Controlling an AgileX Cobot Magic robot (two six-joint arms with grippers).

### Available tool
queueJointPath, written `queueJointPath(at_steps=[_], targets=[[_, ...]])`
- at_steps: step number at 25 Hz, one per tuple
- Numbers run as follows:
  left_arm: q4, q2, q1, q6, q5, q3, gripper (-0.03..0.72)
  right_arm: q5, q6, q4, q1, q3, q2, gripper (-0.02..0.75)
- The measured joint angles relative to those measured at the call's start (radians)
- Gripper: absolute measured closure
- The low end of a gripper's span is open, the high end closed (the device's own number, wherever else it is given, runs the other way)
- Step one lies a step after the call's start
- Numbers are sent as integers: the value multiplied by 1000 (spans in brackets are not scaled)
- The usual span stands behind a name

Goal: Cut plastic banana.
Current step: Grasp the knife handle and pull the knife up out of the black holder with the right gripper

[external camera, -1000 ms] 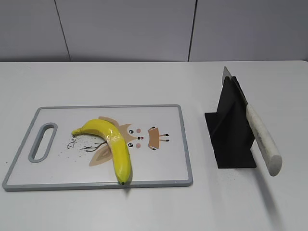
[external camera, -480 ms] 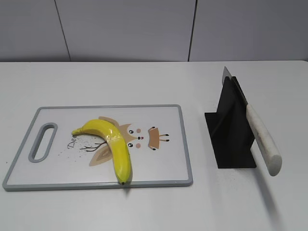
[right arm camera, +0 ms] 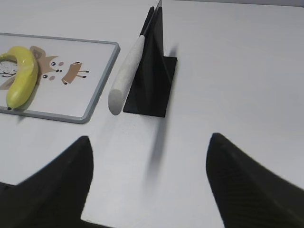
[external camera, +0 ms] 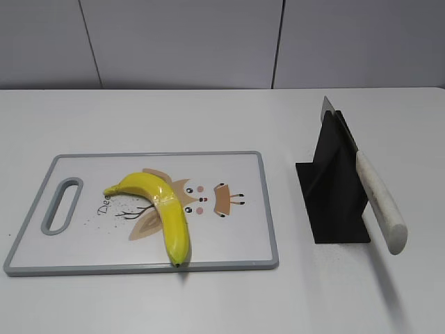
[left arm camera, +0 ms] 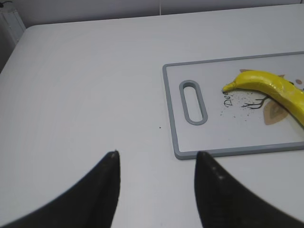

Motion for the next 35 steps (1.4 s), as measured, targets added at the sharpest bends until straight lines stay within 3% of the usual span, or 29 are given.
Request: queueJointPath(at_steps=[8,15,23,26,32,35], targets=[[0,0,0,0,0,0,189,14,10,-14,0,-12,63,150],[-6,0,0,0,0,0,87,31,12,-15,0,-109,333,150],[-11,0,0,-7,0,0,104,27,23,-26,27,-194,592,150],[-11,0,0,-9,0,0,108,6,60,-53,91,-224,652,150],[-12,0,0,-10,0,0,110,6,227,-239,293,-304,804,150],[-13,0,0,-10,0,0,111,9,288,-268,390,-349,883,150]])
